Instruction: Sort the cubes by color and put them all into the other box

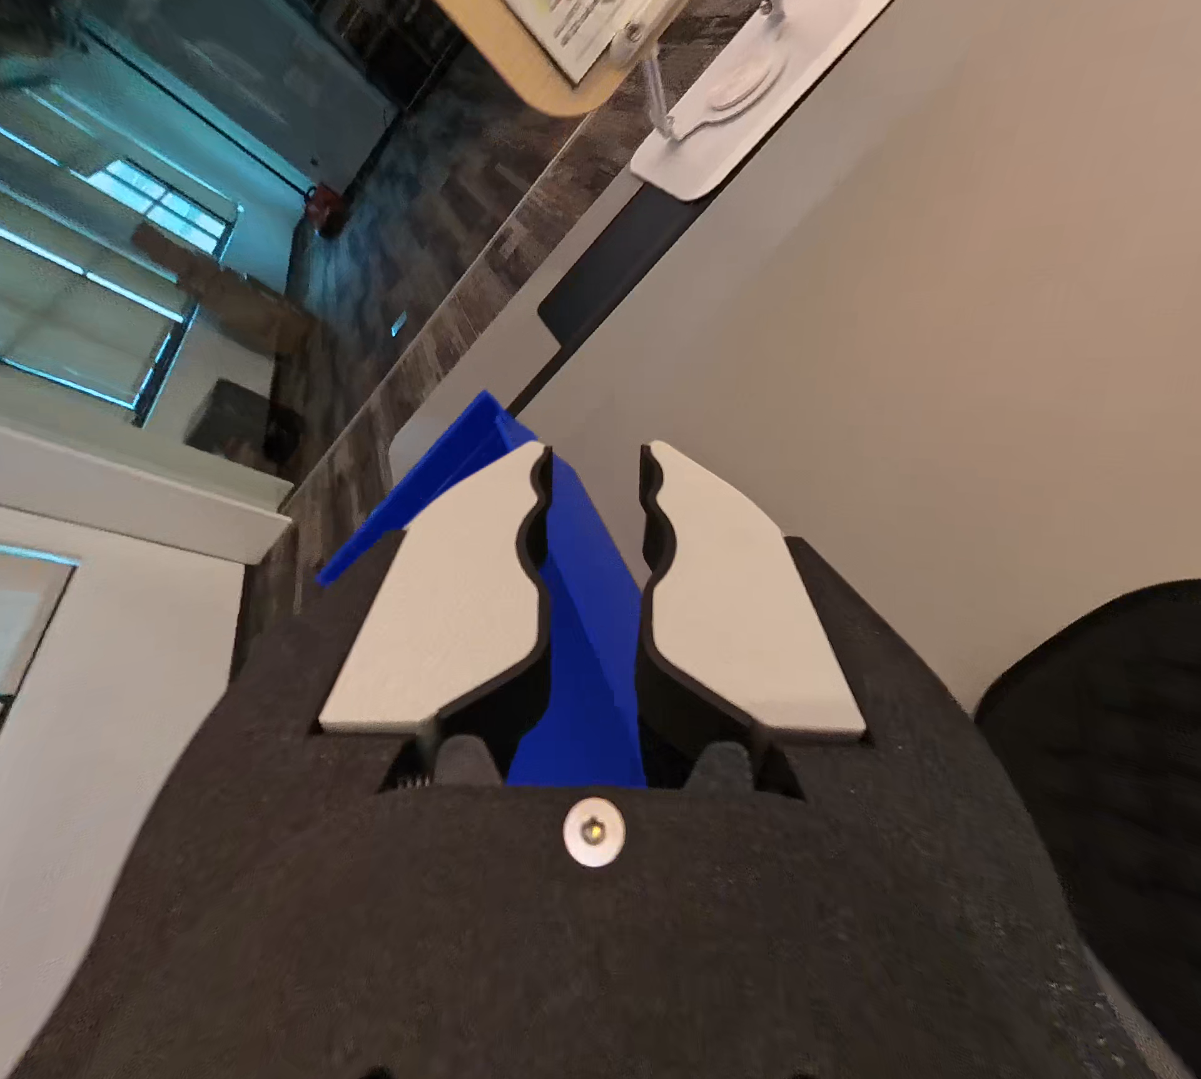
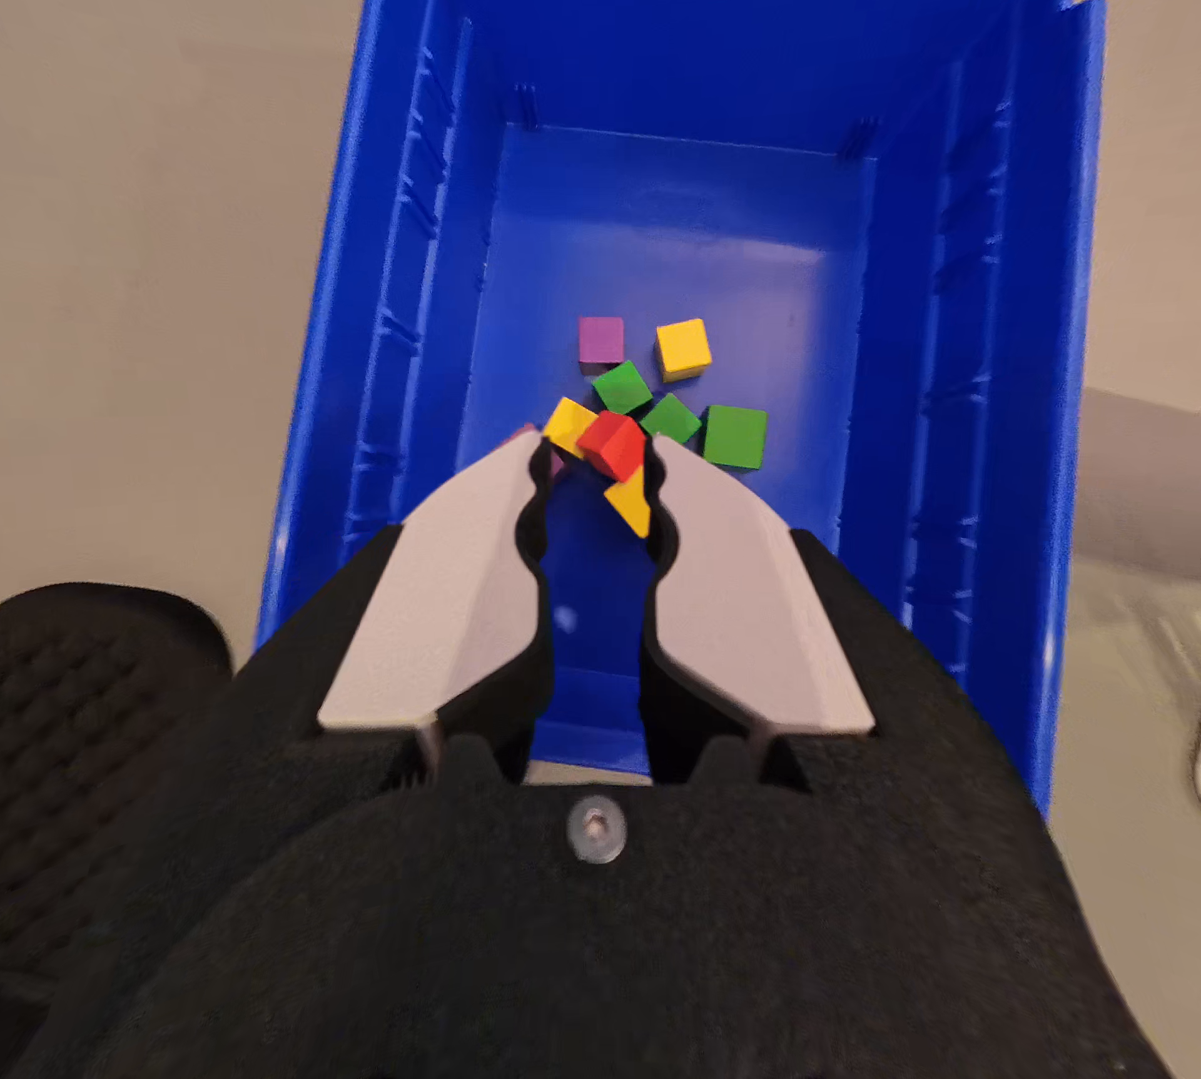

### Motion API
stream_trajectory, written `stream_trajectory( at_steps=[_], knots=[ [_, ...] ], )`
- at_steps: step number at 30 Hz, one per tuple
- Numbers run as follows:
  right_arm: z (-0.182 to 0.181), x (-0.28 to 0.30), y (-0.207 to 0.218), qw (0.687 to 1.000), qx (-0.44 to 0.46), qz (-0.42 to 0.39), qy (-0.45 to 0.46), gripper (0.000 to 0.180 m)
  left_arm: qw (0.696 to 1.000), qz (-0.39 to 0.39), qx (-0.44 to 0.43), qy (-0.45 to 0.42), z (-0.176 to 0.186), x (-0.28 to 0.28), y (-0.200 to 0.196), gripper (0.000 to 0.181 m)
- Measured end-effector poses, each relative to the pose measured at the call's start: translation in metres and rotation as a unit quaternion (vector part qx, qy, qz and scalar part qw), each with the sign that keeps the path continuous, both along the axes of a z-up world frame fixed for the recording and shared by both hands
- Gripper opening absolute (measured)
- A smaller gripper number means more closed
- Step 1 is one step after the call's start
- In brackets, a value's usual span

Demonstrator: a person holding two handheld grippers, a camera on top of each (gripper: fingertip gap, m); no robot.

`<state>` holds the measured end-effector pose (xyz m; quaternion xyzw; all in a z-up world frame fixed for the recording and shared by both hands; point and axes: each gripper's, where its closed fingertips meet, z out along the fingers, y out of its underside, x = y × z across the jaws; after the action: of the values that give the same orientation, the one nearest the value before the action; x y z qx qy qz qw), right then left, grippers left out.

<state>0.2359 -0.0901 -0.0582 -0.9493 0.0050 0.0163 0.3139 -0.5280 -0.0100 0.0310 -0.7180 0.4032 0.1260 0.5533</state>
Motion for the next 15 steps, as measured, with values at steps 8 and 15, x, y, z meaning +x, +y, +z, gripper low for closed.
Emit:
stream_trajectory(
  at_steps=[8,15],
  knots=[
    [-0.053,0.003,0.006,0.993,-0.101,0.022,-0.053,0.001,1.000,0.007,-0.005,0.011,-0.018,-0.016,-0.003,0.024],
    [-0.050,-0.003,0.012,0.994,-0.102,-0.030,-0.012,0.009,1.000,-0.010,-0.010,0.023,-0.025,-0.002,-0.004,0.023]
  ],
)
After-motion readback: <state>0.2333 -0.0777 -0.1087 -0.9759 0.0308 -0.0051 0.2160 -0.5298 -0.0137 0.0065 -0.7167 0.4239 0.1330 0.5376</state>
